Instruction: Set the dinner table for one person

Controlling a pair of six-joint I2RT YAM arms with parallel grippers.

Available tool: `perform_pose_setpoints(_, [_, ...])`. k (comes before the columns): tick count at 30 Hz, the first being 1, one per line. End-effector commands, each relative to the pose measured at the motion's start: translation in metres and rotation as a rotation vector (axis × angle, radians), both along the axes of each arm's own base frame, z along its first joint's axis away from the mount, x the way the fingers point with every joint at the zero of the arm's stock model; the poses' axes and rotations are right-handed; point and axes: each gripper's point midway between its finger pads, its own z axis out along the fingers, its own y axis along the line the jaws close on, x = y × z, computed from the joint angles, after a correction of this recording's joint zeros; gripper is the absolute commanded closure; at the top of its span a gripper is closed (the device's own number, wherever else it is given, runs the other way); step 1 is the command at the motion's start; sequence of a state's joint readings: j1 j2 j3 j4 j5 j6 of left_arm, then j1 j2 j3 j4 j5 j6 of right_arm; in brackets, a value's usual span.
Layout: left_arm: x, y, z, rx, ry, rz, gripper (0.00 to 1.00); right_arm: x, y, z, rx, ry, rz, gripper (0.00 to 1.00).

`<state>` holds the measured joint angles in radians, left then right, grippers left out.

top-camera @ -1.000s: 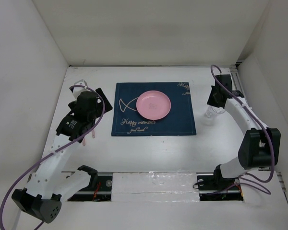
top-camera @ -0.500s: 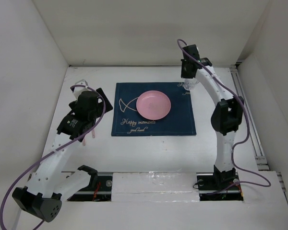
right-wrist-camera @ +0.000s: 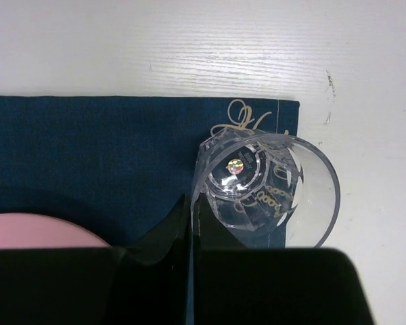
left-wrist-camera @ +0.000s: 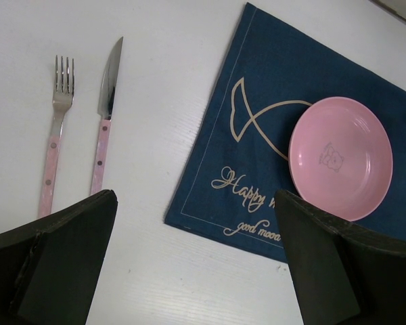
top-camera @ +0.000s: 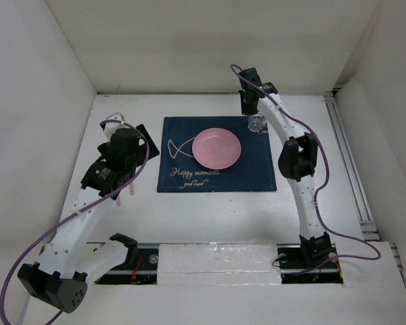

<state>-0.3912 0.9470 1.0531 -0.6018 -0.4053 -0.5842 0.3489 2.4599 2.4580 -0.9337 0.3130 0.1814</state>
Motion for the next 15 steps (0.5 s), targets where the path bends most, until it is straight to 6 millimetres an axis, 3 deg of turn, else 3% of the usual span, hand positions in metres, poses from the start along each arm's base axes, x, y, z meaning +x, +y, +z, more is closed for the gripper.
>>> perform_pose_setpoints(1, [0.000, 0.004, 0.001, 0.008, -0.016, 0.016, 0.00, 0.014, 0.003, 0.029, 0.000, -0.092, 0.006, 0.95])
perform_pose_setpoints(3, [0.000, 0.004, 0.001, 0.008, -0.016, 0.016, 0.00, 0.016, 0.009, 0.029, 0.022, -0.096, 0.022, 0.83])
perform_pose_setpoints(4, [0.000, 0.004, 0.001, 0.008, -0.016, 0.016, 0.00, 0.018, 0.011, 0.031, 0.035, -0.106, 0.029, 0.71])
perform_pose_setpoints(5, [0.000, 0.004, 0.001, 0.008, -0.016, 0.016, 0.00, 0.018, 0.013, 0.030, 0.044, -0.103, 0.037, 0.38])
perform_pose_setpoints(7, [0.000, 0.006, 0.002, 0.013, -0.018, 0.023, 0.00, 0.021, 0.017, 0.039, 0.062, -0.129, 0.045, 0.19])
perform_pose_setpoints(8, [0.000, 0.006, 0.002, 0.013, -0.018, 0.023, 0.00, 0.021, 0.023, 0.060, 0.079, -0.174, 0.055, 0.00])
perform_pose_setpoints(10, [0.000, 0.007, 0.002, 0.018, -0.020, 0.031, 0.00, 0.024, 0.024, 0.087, 0.101, -0.238, 0.055, 0.00])
perform_pose_setpoints(11, [0.000, 0.007, 0.002, 0.011, -0.021, 0.036, 0.00, 0.022, 0.023, 0.117, 0.122, -0.296, 0.056, 0.00])
perform_pose_setpoints(14, [0.001, 0.013, -0.010, 0.030, 0.022, 0.089, 0.00, 0.012, 0.015, 0.172, 0.144, -0.404, 0.040, 0.00])
perform_pose_setpoints(15, [0.003, 0.017, -0.011, 0.040, 0.022, 0.113, 0.00, -0.003, 0.017, 0.202, 0.166, -0.456, 0.050, 0.00])
